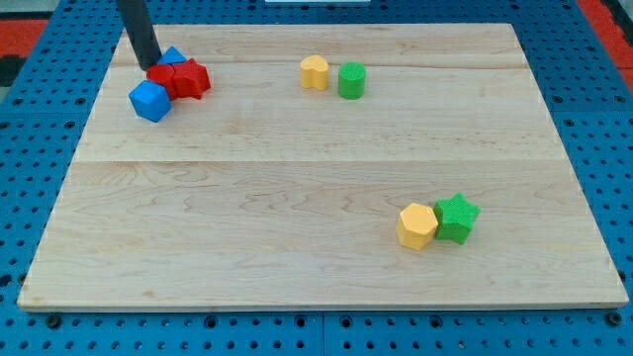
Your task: Place the red circle at the top left of the yellow hexagon
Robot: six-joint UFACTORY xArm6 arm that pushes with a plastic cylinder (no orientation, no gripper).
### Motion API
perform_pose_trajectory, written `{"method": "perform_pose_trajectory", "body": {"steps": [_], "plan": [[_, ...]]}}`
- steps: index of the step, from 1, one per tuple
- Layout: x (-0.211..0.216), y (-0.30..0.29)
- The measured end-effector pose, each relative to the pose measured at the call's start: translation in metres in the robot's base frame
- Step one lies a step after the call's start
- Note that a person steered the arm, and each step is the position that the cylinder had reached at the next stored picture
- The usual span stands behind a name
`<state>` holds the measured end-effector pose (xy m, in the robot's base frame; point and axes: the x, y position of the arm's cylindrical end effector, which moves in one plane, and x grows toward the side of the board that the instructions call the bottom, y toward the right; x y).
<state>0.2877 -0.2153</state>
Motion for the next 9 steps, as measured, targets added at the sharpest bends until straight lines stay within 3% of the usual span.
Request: {"method": "perform_pose_trajectory", "body": {"steps": [2, 4, 5, 6, 8, 9], "plan": [[0.036, 0.009], [0.064, 0.085], [0.071, 0.084], [0.071, 0.047], [0.111, 0.117], [0.113, 0.106]]}}
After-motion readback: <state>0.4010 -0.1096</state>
